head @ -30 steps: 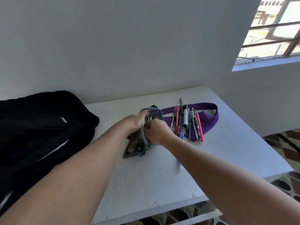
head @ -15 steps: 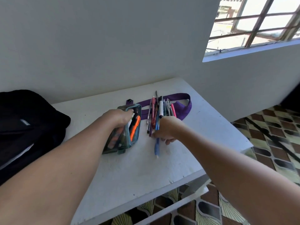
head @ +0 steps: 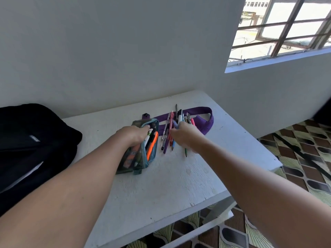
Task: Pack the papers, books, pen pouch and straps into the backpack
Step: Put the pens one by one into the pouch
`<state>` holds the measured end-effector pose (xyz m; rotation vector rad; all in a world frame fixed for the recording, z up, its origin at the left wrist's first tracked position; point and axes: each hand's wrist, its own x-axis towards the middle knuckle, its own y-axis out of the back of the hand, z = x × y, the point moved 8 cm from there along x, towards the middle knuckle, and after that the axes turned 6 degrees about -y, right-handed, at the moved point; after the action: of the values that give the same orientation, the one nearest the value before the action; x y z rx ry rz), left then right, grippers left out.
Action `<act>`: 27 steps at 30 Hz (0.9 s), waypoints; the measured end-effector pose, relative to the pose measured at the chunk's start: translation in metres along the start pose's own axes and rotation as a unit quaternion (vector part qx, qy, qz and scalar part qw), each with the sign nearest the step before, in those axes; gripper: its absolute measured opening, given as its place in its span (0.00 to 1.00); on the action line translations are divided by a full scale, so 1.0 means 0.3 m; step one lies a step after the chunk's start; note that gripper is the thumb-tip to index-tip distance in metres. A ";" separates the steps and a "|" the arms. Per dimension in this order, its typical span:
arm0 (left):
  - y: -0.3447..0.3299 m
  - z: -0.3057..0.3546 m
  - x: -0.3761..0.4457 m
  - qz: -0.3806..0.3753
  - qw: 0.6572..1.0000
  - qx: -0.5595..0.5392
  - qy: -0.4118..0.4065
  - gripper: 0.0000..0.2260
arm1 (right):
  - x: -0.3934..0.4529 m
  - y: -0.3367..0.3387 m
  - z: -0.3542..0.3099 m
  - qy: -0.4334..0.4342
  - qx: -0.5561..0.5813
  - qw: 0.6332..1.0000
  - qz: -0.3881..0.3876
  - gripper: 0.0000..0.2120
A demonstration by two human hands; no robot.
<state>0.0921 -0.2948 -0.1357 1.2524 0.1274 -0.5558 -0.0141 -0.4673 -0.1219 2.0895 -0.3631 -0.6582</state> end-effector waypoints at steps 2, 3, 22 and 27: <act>-0.001 0.000 0.001 -0.002 1.000 0.001 0.004 0.36 | 0.024 0.057 0.009 0.007 0.040 0.997 0.069 0.09; -0.002 0.001 -0.002 -0.003 1.000 0.000 0.006 0.36 | 0.035 0.068 0.015 0.006 0.048 0.996 0.081 0.07; 0.045 -0.067 0.049 -0.002 0.987 -0.154 0.054 0.39 | 0.062 -0.235 -0.242 0.112 0.045 0.992 -0.025 0.14; 0.043 -0.031 0.030 0.001 0.992 -0.117 0.047 0.37 | 0.049 -0.090 -0.209 0.145 0.171 0.974 0.037 0.21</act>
<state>0.1077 -0.2866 -0.1311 1.0497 0.2636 -0.4663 0.0344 -0.4171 -0.1198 2.4443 -0.4061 -0.2500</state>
